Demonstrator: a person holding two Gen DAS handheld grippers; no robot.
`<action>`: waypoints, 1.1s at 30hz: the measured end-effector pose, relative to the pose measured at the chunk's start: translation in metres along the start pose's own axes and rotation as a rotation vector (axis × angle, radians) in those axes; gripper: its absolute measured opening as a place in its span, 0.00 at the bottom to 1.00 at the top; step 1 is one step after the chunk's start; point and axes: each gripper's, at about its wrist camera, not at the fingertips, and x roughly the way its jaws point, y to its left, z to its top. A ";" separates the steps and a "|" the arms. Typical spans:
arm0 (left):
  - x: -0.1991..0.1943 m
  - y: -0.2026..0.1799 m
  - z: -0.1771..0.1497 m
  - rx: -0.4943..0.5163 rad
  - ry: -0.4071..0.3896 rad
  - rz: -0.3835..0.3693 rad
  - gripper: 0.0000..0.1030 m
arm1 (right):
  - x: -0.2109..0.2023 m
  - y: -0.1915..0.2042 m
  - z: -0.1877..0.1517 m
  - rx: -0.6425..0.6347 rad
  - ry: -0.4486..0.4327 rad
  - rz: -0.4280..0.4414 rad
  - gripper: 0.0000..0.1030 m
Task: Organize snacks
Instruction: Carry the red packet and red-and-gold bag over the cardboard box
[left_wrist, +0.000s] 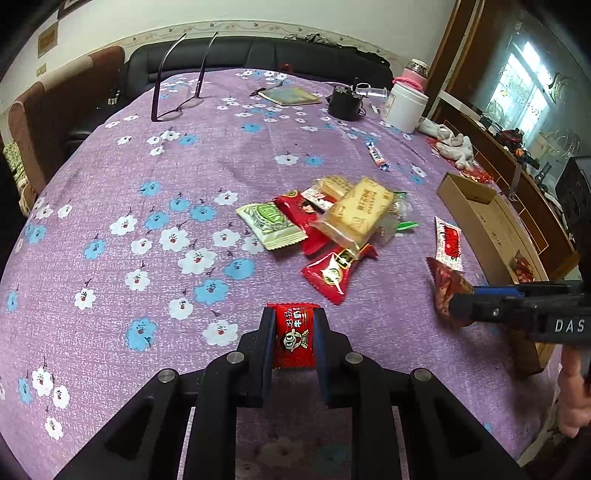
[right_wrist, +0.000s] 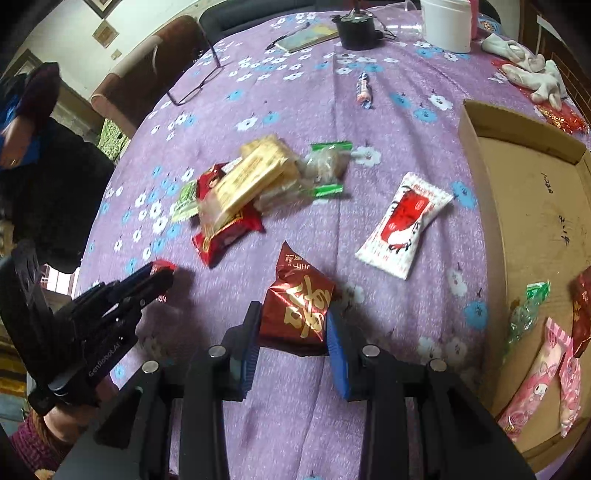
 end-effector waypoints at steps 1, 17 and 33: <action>0.000 -0.002 0.000 0.002 0.000 -0.001 0.19 | 0.000 0.000 -0.001 -0.001 0.001 0.002 0.31; -0.010 -0.024 -0.003 0.033 -0.012 -0.005 0.19 | -0.015 0.002 -0.007 -0.032 -0.015 0.030 0.31; -0.021 -0.049 0.005 0.069 -0.050 -0.020 0.19 | -0.043 -0.005 -0.011 -0.028 -0.068 0.060 0.31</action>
